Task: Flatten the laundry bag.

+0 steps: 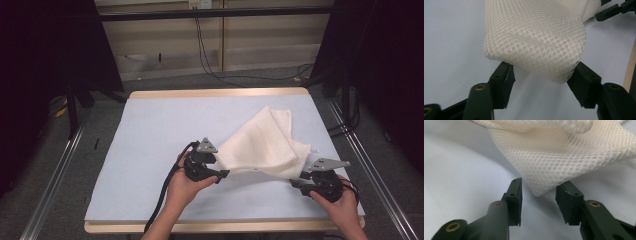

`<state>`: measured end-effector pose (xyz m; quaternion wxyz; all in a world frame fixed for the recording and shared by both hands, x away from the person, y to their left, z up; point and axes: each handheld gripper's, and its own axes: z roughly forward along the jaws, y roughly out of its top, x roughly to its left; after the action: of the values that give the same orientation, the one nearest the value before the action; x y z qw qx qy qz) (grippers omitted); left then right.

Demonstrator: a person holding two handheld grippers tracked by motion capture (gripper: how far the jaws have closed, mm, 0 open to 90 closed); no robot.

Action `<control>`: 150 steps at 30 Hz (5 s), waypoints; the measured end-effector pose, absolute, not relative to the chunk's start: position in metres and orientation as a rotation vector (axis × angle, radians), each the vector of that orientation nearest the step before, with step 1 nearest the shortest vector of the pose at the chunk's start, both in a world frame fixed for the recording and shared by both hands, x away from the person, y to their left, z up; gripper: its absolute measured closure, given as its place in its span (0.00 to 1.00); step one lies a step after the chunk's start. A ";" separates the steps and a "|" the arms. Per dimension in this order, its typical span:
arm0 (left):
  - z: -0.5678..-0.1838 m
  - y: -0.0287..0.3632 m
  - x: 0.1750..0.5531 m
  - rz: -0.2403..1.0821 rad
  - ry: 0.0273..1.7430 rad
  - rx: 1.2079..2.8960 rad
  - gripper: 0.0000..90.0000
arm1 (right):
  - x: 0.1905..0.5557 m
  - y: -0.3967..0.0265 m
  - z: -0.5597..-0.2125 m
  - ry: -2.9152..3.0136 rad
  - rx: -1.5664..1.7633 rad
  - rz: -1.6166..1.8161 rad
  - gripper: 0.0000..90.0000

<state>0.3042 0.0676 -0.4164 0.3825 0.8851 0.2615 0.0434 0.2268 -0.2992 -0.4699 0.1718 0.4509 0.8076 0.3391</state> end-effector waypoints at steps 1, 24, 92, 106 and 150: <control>-0.417 0.068 0.305 0.113 0.680 2.258 0.48 | 0.227 -0.299 -0.470 2.293 1.277 0.964 0.68; -0.426 0.093 0.333 0.117 0.835 2.252 0.81 | 0.233 -0.298 -0.468 2.335 1.244 0.947 0.93; -0.445 0.158 0.407 0.143 1.195 2.098 0.62 | 0.269 -0.282 -0.465 2.298 1.272 0.900 0.95; -0.445 0.150 0.405 0.112 1.141 2.151 0.56 | 0.269 -0.283 -0.466 2.294 1.276 0.909 0.95; -0.405 0.089 0.433 0.261 0.945 2.150 0.59 | 0.271 -0.287 -0.468 2.303 1.315 0.949 0.93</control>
<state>0.4327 0.0887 -0.4047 0.3797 0.8418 0.3698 0.1021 0.2712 -0.2866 -0.4684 0.1619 0.4608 0.8068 0.3324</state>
